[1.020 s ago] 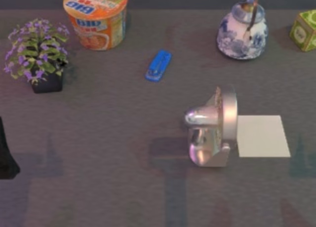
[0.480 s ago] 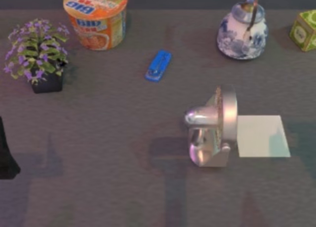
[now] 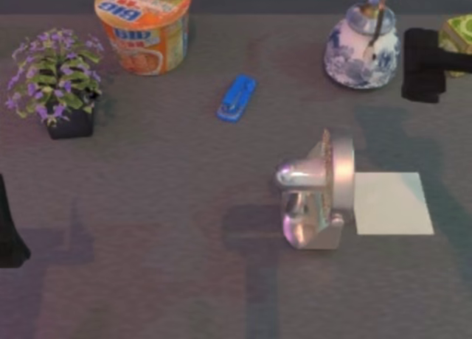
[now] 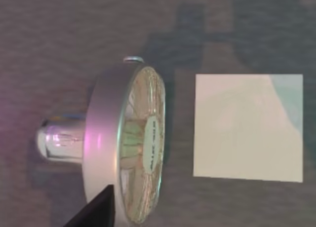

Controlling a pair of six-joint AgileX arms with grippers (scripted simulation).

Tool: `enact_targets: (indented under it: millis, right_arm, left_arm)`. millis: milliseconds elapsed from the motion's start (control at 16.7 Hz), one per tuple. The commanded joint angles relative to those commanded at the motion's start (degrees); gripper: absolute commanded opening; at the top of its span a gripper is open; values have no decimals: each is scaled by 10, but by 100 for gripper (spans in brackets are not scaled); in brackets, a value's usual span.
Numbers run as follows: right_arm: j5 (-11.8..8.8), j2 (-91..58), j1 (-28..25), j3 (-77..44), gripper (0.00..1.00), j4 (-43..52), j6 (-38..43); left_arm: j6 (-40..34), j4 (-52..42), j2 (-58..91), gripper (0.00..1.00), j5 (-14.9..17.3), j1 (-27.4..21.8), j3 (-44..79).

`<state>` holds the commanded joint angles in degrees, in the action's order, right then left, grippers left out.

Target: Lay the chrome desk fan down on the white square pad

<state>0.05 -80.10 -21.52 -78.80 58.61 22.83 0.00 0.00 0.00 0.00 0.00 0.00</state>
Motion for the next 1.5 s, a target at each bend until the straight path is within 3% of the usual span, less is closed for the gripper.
enact_targets:
  millis: [300, 600, 1020, 1500]
  right_arm:
    - [-1, -245, -64, -247, 100, 170, 69]
    - [0, -381, -101, -372, 100, 276, 107]
    - [0, -396, -102, -381, 100, 285, 110]
    - [1, -385, -106, -256, 100, 172, 112]
  left_arm:
    - [0, 0, 0, 100, 0, 0, 0]
    - [0, 0, 0, 100, 0, 0, 0]
    - [0, 0, 0, 100, 0, 0, 0]
    - [0, 0, 0, 100, 0, 0, 0]
